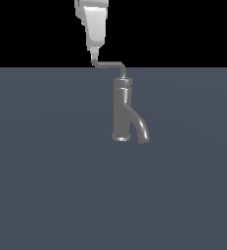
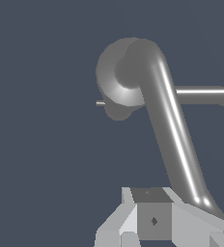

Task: Turn on the faucet by rotating a designated handle.

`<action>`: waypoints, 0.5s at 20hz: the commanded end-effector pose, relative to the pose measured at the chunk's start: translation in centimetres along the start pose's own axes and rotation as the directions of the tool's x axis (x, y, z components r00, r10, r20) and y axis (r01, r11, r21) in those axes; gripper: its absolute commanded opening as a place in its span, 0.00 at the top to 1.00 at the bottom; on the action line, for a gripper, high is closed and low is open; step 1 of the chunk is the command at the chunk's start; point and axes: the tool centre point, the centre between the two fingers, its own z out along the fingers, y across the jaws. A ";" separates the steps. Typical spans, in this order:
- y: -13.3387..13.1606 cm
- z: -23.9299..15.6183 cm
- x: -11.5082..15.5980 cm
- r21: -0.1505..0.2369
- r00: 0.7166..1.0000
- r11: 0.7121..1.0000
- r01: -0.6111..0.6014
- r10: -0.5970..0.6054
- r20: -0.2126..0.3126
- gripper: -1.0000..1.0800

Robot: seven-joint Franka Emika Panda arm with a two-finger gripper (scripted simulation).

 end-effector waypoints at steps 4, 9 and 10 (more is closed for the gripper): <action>1.8 0.0 0.0 -0.007 1.000 1.000 -0.001 0.001 0.000 1.00; 2.9 0.0 -0.1 -0.006 1.000 1.000 -0.002 0.002 0.000 1.00; 2.4 0.0 -0.5 -0.002 1.000 1.000 0.005 -0.005 -0.001 1.00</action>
